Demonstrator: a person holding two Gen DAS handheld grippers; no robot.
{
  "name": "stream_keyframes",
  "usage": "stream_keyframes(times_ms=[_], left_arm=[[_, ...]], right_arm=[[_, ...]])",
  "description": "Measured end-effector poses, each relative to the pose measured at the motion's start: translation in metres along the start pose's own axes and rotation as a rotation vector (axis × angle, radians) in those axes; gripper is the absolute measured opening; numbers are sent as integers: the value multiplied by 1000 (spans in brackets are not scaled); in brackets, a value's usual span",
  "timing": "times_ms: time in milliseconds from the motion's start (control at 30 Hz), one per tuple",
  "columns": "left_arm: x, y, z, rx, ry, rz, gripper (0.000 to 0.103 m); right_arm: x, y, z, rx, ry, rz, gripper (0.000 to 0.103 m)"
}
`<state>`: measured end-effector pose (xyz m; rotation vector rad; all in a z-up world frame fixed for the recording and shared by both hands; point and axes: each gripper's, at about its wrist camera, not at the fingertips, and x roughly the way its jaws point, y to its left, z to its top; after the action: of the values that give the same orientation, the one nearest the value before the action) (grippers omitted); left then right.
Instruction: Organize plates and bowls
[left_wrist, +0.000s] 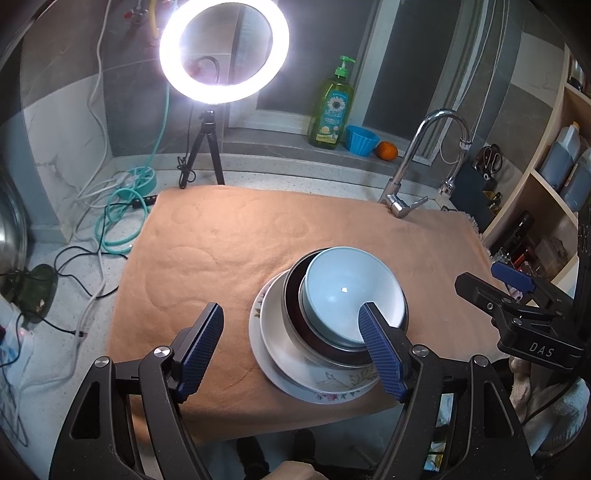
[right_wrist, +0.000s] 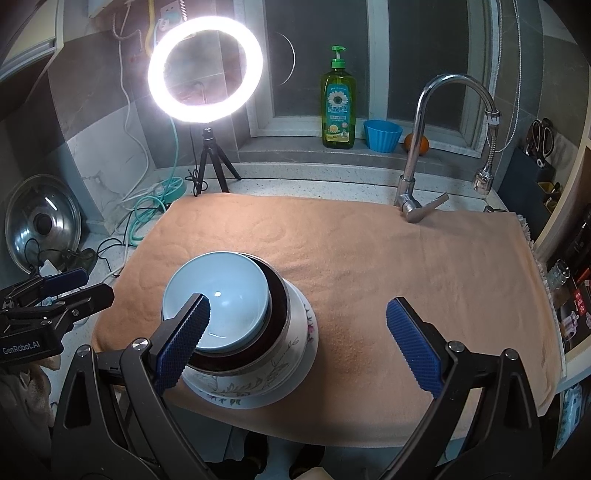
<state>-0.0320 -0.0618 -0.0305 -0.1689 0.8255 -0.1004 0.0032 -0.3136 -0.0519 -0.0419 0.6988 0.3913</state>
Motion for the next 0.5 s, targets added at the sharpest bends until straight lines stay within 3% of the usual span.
stream_keyframes(times_ms=[500], left_arm=[[4,1,4,-2,16,2,76]], right_arm=[[2,2,3,-4,0,-2,98]])
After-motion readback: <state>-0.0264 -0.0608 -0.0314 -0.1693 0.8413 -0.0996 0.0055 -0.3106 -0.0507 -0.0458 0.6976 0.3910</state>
